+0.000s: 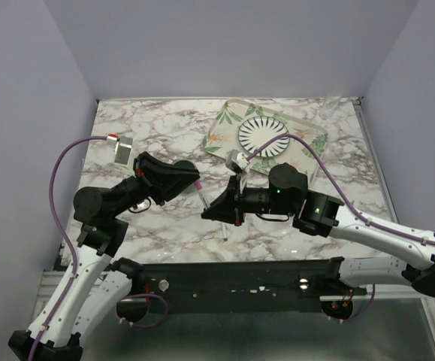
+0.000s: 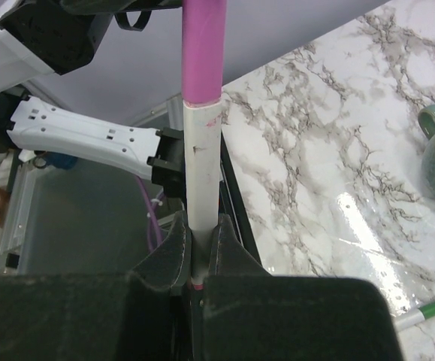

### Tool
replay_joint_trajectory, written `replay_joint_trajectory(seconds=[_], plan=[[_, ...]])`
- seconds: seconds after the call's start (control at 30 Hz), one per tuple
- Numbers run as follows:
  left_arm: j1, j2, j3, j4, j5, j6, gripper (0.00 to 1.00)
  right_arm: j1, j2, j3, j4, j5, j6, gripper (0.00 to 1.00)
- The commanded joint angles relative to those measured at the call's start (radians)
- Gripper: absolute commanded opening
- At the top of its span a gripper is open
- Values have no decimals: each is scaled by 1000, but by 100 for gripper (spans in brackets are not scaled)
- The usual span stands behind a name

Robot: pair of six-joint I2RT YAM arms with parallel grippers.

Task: Insert the pens into the pen caps

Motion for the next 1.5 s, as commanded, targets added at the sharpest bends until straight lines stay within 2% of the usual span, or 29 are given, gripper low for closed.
replay_joint_trajectory(seconds=[0.0, 0.1, 0.27, 0.47, 0.77, 1.47], plan=[[-5, -16, -13, -63, 36, 10, 40, 0, 26, 74, 52, -15, 9, 1], [-5, -5, 15, -88, 23, 8, 48, 0, 38, 60, 64, -35, 24, 1], [-5, 7, 36, -76, 28, 4, 49, 0, 42, 42, 78, -46, 43, 1], [-5, 7, 76, -214, -12, 109, 54, 0, 34, 33, 89, -54, 43, 1], [-5, 7, 113, -182, -37, 70, 59, 0, 23, 16, 95, -58, 43, 1], [-5, 10, 78, -162, -37, 71, 54, 1, 12, 5, 110, -61, 61, 1]])
